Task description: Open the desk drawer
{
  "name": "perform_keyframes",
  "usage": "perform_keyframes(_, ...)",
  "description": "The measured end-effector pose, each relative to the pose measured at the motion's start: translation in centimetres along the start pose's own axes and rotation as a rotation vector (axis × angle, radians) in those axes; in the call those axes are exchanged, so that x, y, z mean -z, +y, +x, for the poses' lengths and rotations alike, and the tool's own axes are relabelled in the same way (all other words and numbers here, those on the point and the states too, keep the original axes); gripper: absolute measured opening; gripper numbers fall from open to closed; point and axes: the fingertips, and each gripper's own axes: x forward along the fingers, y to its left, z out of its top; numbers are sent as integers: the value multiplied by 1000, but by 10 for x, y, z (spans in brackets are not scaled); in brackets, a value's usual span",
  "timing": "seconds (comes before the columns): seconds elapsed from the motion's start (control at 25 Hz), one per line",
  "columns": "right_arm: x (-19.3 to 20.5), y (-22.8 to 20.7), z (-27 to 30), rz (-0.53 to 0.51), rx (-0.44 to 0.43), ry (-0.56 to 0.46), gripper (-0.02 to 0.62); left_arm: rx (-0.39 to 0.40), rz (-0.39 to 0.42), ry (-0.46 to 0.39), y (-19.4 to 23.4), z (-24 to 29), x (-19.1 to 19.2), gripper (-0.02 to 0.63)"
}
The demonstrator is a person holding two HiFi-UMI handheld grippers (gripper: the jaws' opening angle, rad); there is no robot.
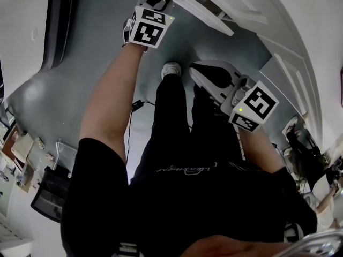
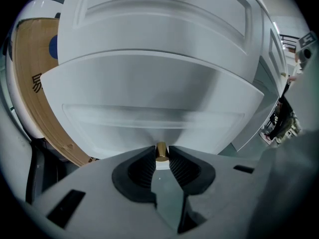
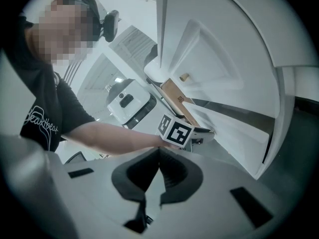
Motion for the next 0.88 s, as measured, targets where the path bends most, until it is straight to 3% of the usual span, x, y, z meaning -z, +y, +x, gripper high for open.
perform_keyframes(0.88,-13,28,17,-16,-1,-1,5,7,-21,58,-3,-39,47,84)
